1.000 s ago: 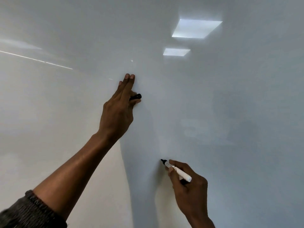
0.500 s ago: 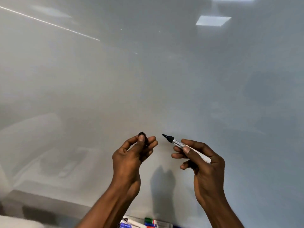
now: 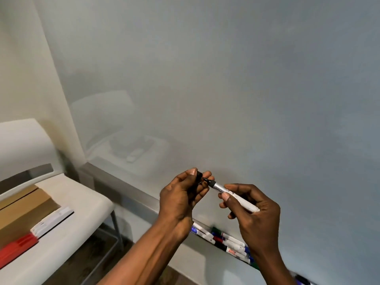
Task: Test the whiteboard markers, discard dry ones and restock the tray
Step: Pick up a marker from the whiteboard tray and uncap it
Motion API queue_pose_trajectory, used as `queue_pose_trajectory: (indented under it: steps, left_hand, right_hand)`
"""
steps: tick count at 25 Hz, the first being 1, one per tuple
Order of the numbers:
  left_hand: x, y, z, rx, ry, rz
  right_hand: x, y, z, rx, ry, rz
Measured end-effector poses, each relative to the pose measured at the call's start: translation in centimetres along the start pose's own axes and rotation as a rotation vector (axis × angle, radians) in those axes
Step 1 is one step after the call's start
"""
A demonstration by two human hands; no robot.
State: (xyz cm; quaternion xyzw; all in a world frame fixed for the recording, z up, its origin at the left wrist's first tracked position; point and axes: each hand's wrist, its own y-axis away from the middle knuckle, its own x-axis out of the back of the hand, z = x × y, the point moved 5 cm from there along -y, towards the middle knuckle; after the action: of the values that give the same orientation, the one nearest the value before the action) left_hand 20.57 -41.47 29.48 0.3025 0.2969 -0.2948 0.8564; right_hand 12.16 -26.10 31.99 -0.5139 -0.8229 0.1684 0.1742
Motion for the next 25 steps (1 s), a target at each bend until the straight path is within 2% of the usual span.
queue_pose_trajectory:
  steps: [4, 11, 19, 25]
  left_hand:
    - [3.7, 0.0, -0.4, 0.049, 0.055, 0.096]
    - [6.8, 1.7, -0.6, 0.022, 0.049, 0.172]
    - [9.9, 3.9, -0.8, -0.252, -0.268, 0.335]
    - [10.4, 5.8, -4.0, -0.344, -0.280, 0.436]
  right_hand:
    - [-1.9, 1.1, 1.6, -0.004, 0.065, -0.048]
    - [-4.1, 2.8, 2.8, 0.004, 0.143, -0.176]
    - [-5.5, 4.1, 3.8, -0.023, 0.083, -0.388]
    - [-4.7, 5.5, 5.2, -0.033, 0.075, -0.499]
